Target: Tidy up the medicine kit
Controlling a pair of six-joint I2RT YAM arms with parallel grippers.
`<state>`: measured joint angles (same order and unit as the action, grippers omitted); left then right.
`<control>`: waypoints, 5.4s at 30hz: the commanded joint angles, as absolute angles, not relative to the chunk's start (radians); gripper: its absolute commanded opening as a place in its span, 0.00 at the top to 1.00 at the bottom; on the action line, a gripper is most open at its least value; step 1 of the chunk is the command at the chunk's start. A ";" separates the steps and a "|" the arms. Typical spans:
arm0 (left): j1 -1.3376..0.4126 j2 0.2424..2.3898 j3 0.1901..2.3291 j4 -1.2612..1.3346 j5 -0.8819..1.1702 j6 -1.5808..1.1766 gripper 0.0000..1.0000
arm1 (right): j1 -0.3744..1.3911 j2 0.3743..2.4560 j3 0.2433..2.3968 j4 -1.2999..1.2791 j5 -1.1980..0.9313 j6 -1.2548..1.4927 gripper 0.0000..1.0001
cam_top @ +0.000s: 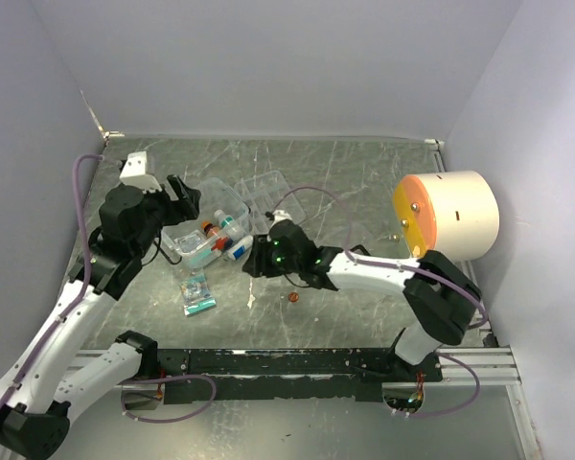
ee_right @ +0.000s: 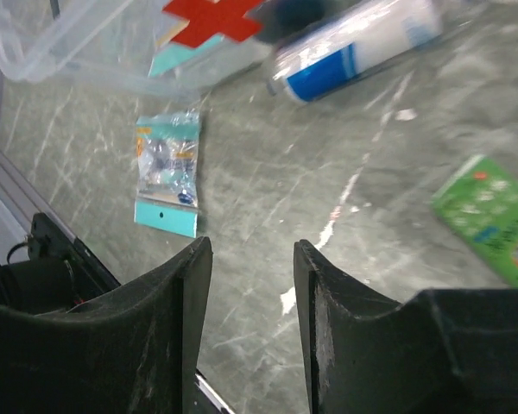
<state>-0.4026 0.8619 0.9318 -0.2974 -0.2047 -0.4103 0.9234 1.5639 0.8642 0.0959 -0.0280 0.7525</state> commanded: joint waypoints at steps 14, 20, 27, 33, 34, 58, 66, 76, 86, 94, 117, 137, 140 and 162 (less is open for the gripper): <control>-0.397 0.677 0.875 -0.214 -0.195 -0.433 0.13 | 1.104 1.906 1.114 0.138 -0.052 0.896 0.53; -0.391 0.652 0.874 -0.219 -0.202 -0.435 0.13 | 1.112 1.957 1.160 0.099 -0.063 0.885 0.55; -0.388 0.634 0.860 -0.206 -0.205 -0.440 0.14 | 1.115 1.969 1.155 0.094 -0.092 0.880 0.58; -0.379 0.640 0.862 -0.206 -0.197 -0.446 0.15 | 1.118 1.991 1.146 0.120 -0.152 0.887 0.61; -0.378 0.641 0.860 -0.206 -0.199 -0.447 0.14 | 1.118 1.995 1.147 0.124 -0.158 0.889 0.61; -0.371 0.629 0.844 -0.195 -0.225 -0.451 0.14 | 1.118 2.059 1.117 0.213 -0.138 0.984 0.72; -0.371 0.632 0.843 -0.194 -0.222 -0.453 0.14 | 1.112 1.991 1.091 0.190 -0.046 0.974 1.00; -0.365 0.648 0.846 -0.192 -0.199 -0.458 0.15 | 1.072 1.788 0.971 0.045 0.054 0.849 1.00; -0.362 0.644 0.845 -0.189 -0.203 -0.456 0.15 | 1.072 1.793 1.050 -0.142 0.193 0.769 0.52; -0.360 0.653 0.847 -0.189 -0.194 -0.456 0.15 | 1.055 1.871 1.161 -0.117 0.215 0.739 0.47; -0.357 0.658 0.851 -0.204 -0.213 -0.460 0.15 | 1.080 2.014 1.316 -0.265 0.248 0.643 0.52; -0.356 0.688 0.856 -0.202 -0.155 -0.466 0.14 | 1.114 1.934 1.261 -0.255 0.359 0.679 0.78; -0.357 0.740 0.884 -0.258 -0.086 -0.467 0.12 | 1.114 1.851 1.183 -0.168 0.392 0.687 0.80; -0.355 0.843 0.845 -0.441 0.050 -0.575 0.25 | 1.085 1.746 1.108 -0.182 0.342 0.711 0.49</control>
